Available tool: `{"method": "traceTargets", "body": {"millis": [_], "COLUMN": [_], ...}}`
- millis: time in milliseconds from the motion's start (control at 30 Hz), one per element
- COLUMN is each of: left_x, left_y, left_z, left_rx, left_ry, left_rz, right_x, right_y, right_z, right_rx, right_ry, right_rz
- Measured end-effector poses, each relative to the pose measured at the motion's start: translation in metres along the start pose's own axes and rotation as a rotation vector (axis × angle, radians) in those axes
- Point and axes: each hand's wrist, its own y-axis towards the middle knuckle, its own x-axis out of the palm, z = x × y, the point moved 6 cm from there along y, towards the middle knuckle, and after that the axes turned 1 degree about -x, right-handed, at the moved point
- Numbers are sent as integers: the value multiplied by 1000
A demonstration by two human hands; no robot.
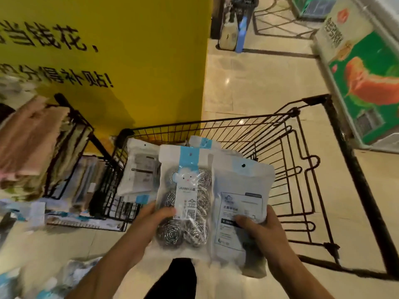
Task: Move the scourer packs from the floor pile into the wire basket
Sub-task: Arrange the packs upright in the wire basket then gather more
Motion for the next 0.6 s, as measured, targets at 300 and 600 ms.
{"method": "traceTargets", "body": {"millis": [300,600], "left_x": [26,60], "left_y": [162,277], "left_z": [42,44], "left_rx": [-77,-40], "left_ry": [171,233], "left_rz": [-44,-101], "right_x": [14,25], "right_y": [133,294], "right_z": [8,19], "right_rx": [95,148], "right_ry": [-4,-68], "right_rz": [148,165]}}
